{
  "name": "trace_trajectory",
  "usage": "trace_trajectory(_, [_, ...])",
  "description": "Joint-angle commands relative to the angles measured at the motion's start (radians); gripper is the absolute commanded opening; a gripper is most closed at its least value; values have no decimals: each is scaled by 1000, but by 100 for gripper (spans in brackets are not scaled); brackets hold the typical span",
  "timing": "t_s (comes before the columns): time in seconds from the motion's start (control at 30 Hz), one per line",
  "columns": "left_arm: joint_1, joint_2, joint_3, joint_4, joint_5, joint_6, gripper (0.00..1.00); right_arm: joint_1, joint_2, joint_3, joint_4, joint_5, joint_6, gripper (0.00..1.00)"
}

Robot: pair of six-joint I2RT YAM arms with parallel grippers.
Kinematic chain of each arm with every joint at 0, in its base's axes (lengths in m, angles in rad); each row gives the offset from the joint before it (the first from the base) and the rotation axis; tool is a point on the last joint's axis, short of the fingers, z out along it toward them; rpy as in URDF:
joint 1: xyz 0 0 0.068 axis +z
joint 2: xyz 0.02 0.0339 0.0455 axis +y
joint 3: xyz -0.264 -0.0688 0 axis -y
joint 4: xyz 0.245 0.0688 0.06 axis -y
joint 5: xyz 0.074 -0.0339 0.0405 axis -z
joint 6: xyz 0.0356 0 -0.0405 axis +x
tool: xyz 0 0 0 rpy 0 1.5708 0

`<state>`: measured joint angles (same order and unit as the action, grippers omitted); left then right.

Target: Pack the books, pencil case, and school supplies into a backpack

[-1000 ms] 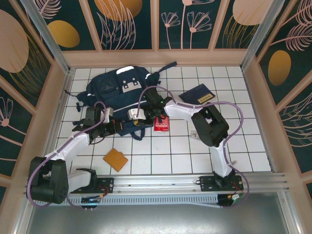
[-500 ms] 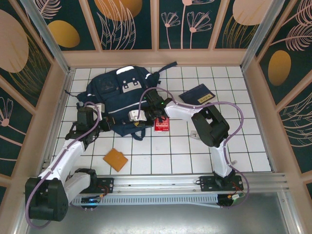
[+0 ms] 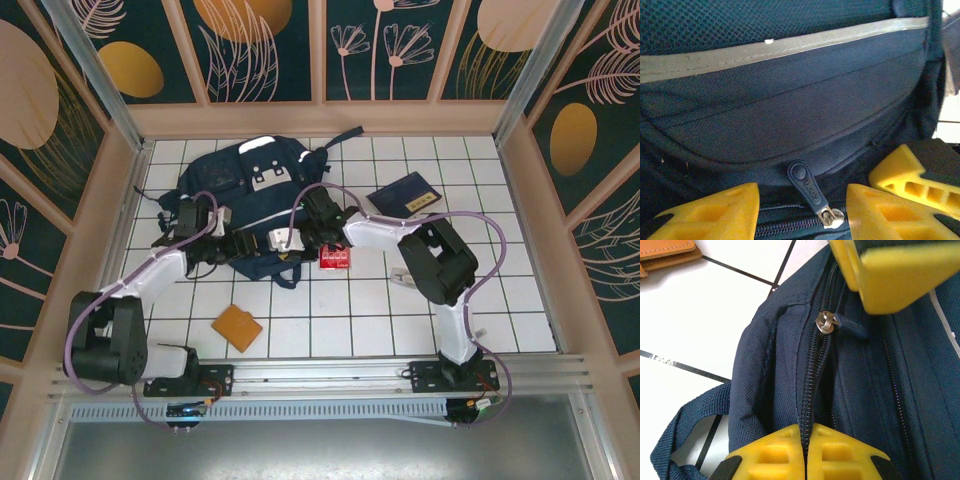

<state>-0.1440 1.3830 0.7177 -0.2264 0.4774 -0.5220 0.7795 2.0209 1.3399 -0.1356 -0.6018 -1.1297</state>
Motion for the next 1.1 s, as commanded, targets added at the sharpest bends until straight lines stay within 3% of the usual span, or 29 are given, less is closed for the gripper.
trace_trajectory(0.0, [-33, 42, 40, -70, -22, -110, 47, 8, -47, -36, 38, 2, 1, 0])
trace_trajectory(0.1, [-59, 73, 81, -128, -89, -108, 47, 16, -54, -53, 65, 13, 4, 0])
trace_trajectory(0.4, [-66, 105, -3, -81, 54, -181, 48, 53, -77, -150, 212, 65, -13, 0])
trace_trajectory(0.57, [-68, 168, 9, -137, 3, -133, 47, 78, -78, -183, 259, 105, -44, 0])
trace_trajectory(0.7, [-67, 195, 13, -122, -82, -137, 33, 80, -83, -191, 260, 115, -47, 0])
trace_trajectory(0.83, [-67, 198, 34, -122, -138, -124, 10, 80, -95, -212, 271, 124, -51, 0])
trace_trajectory(0.93, [-66, 157, 45, -120, -163, -116, 0, 80, -95, -217, 259, 139, -56, 0])
trace_trajectory(1.07, [-62, 73, 49, -134, -246, -122, 0, 79, -94, -219, 247, 161, -60, 0])
